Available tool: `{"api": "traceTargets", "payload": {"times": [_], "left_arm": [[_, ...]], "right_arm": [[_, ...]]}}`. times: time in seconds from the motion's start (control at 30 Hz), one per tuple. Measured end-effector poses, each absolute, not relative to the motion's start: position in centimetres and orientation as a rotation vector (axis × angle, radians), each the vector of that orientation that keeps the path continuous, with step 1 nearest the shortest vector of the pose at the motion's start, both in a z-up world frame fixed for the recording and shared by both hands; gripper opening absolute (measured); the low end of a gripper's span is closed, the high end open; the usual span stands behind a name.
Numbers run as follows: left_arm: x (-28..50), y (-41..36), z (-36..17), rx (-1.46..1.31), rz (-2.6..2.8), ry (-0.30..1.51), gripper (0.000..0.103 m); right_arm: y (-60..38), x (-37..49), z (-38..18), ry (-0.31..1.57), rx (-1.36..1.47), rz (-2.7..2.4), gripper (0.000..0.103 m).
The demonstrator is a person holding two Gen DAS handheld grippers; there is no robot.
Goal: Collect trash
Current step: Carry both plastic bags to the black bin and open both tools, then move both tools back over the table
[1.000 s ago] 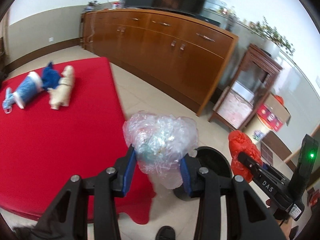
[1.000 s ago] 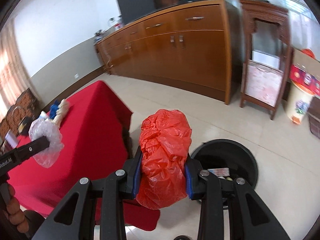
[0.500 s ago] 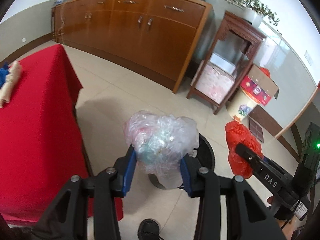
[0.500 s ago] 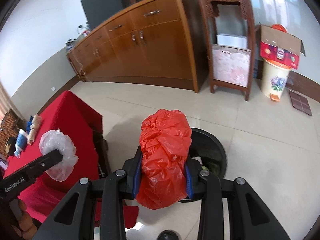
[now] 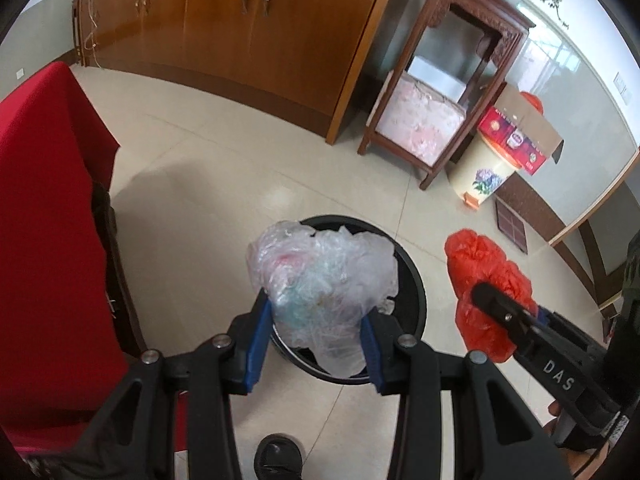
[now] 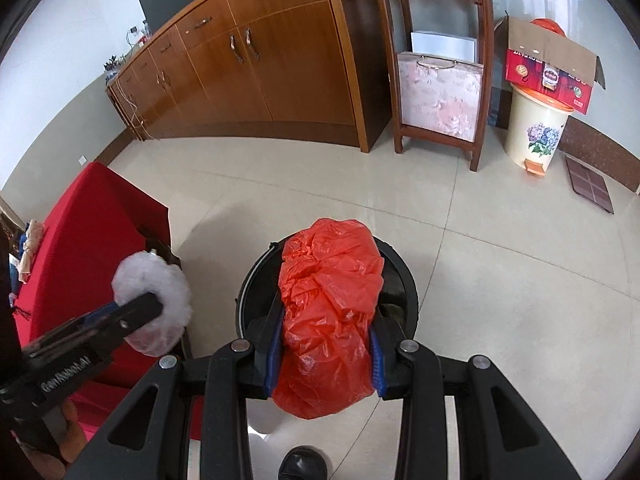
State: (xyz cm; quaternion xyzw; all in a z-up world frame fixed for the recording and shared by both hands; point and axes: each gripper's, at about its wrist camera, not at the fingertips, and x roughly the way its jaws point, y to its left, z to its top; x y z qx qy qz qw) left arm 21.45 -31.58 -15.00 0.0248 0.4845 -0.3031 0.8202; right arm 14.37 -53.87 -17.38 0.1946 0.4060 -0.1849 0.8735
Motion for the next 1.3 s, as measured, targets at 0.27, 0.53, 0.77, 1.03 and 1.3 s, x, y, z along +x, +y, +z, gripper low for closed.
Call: {"api": "traceTargets", "payload": {"times": [0.27, 0.53, 0.77, 1.03, 1.3], "left_arm": [[22.3, -33.7, -17.3, 0.078, -0.652, 1.096, 0.043], [23.4, -35.8, -19.3, 0.096, -0.635, 1.128, 0.048], [24.3, -36.3, -20.5, 0.078, -0.625, 1.172, 0.069], [24.4, -35.0, -18.3, 0.064, -0.614, 1.116, 0.077], [23.7, -30.6, -12.5, 0.046, -0.549, 0.976, 0.077]], "right_arm": [[-56.8, 17.3, -19.1, 0.887, 0.434, -0.397, 0.037], [-59.4, 19.3, -20.6, 0.912, 0.485, -0.415, 0.037], [-59.1, 20.5, -20.7, 0.924, 0.449, -0.442, 0.065], [-60.0, 18.8, -18.3, 0.807, 0.494, -0.510, 0.069], [-57.9, 18.7, -15.9, 0.749, 0.521, -0.453, 0.069]]}}
